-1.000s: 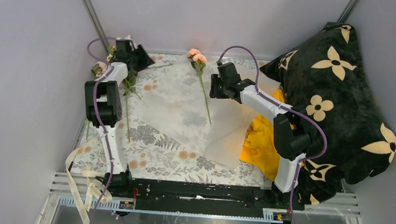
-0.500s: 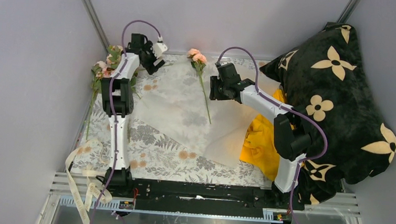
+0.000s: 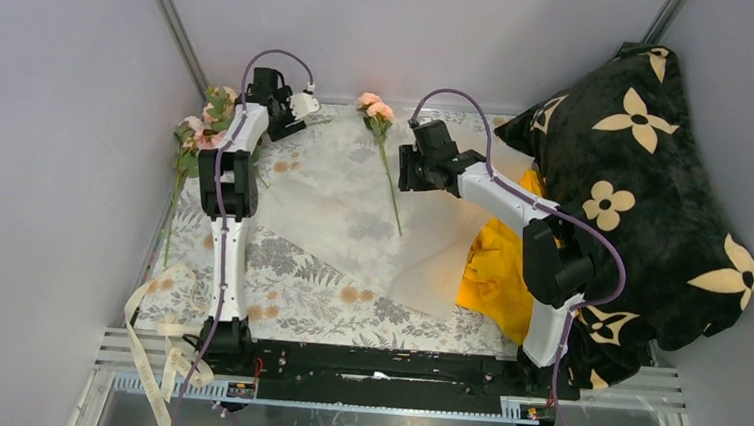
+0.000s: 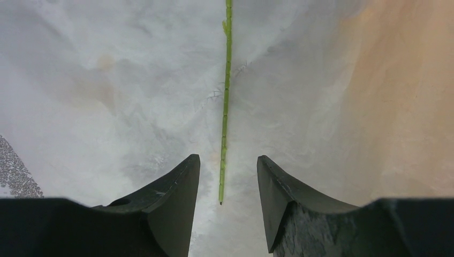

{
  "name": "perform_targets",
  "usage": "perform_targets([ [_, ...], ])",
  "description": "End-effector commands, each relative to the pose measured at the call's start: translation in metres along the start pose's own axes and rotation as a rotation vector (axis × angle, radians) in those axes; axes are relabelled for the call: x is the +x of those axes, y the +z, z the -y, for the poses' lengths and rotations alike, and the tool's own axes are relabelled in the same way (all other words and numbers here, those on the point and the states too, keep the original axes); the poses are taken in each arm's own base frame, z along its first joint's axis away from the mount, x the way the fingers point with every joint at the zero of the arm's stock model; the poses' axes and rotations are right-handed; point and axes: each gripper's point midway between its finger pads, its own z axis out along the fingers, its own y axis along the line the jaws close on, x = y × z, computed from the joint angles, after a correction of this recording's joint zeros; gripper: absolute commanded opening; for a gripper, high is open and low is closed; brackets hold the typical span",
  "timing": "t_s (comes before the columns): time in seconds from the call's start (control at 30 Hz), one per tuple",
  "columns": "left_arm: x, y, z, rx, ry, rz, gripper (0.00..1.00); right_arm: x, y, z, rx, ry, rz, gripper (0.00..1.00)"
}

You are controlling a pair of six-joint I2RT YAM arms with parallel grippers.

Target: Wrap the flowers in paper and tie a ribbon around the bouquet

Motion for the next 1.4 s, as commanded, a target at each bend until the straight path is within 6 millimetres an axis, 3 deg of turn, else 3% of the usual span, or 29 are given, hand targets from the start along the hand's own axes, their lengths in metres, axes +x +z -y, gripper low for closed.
perform_targets([
  [0.0,0.043,0.015,0.035,0.107,0.007,-0.119,0.78,-0.022,-0.027,-0.013,-0.033,-0.025,0.075,0.52],
  [0.17,0.055,0.011,0.045,0.142,0.075,-0.16,0.0,-0.021,-0.028,-0.013,-0.032,-0.028,0.078,0.52],
  [0.23,0.049,0.001,0.028,0.075,0.037,-0.146,0.0,-0.022,-0.03,-0.014,-0.033,-0.028,0.083,0.52],
  [0.33,0.027,-0.031,-0.02,-0.065,-0.041,-0.03,0.0,-0.025,-0.035,-0.014,-0.033,-0.03,0.092,0.52],
  [0.47,-0.005,-0.097,-0.076,-0.203,-0.07,0.091,0.0,-0.032,-0.044,-0.018,-0.046,-0.027,0.117,0.52],
  [0.57,-0.028,-0.143,-0.089,-0.246,-0.053,0.165,0.0,-0.037,-0.054,-0.022,-0.066,-0.024,0.139,0.52],
  [0.73,-0.065,-0.211,-0.067,-0.24,0.043,0.269,0.0,-0.052,-0.089,-0.031,-0.116,-0.061,0.198,0.53],
  [0.9,-0.089,-0.256,-0.004,-0.202,0.351,0.311,0.0,-0.074,-0.149,-0.019,-0.063,-0.114,0.317,0.61],
  [1.03,-0.094,-0.282,0.05,-0.174,0.656,0.26,0.0,-0.072,-0.186,-0.004,0.002,-0.154,0.341,0.7],
  [1.1,-0.1,-0.298,0.076,-0.148,0.782,0.26,0.0,-0.067,-0.196,-0.011,-0.047,-0.193,0.325,0.75],
  [1.2,-0.117,-0.323,0.103,-0.114,0.916,0.309,0.0,-0.057,-0.195,-0.054,-0.265,-0.214,0.253,0.75],
  [1.27,-0.133,-0.339,0.116,-0.135,1.029,0.355,0.0,-0.043,-0.182,-0.097,-0.431,-0.237,0.181,0.74],
  [1.37,-0.151,-0.354,0.139,-0.162,1.16,0.417,0.0,-0.015,-0.156,-0.16,-0.607,-0.318,0.051,0.85],
])
